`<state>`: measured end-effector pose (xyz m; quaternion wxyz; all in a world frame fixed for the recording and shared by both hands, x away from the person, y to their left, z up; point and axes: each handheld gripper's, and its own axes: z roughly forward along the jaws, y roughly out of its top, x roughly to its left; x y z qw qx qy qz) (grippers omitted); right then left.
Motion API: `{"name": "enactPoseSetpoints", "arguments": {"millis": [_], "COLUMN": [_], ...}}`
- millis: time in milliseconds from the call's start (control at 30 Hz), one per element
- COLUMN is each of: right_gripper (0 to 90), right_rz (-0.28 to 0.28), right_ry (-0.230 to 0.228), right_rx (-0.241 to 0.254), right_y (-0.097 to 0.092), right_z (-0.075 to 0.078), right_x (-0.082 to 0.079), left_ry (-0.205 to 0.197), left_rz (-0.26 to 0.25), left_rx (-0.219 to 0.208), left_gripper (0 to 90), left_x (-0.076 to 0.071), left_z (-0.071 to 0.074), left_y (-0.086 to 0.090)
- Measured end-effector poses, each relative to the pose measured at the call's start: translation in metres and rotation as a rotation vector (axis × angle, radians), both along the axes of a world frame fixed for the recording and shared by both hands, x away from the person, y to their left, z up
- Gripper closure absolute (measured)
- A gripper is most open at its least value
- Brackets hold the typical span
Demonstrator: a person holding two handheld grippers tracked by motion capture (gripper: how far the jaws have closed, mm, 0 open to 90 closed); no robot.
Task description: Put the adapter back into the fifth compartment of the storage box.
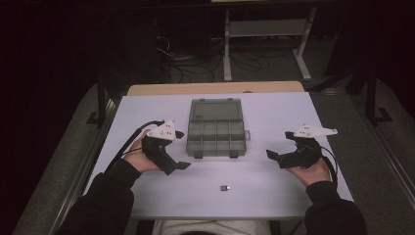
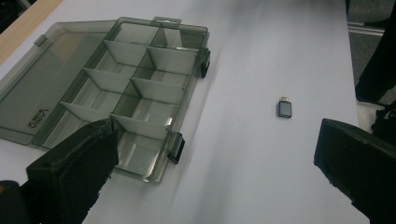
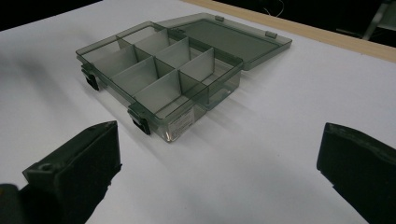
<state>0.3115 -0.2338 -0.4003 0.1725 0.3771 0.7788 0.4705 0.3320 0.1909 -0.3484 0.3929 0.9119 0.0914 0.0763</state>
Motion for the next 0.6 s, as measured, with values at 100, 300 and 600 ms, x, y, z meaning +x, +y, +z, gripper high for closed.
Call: {"name": "enactPoseSetpoints", "arguments": {"millis": [100, 300, 600], "right_gripper": [0.0, 0.0, 0.0], "right_rz": [0.001, 0.002, 0.008], "right_ry": [0.001, 0.002, 0.003], "right_rx": [-0.001, -0.001, -0.003], "right_y": [0.0, 0.0, 0.001], "right_z": [0.0, 0.0, 0.0], "right_x": [0.0, 0.0, 0.0], "left_ry": [-0.006, 0.007, 0.022], "left_rz": [0.004, -0.019, -0.036], "left_rx": [-0.019, 0.017, 0.048], "left_gripper": [0.2, 0.2, 0.1], "left_x": [0.0, 0.0, 0.003], "left_z": [0.0, -0.005, -0.01], "left_y": [0.0, -0.011, -0.026]}}
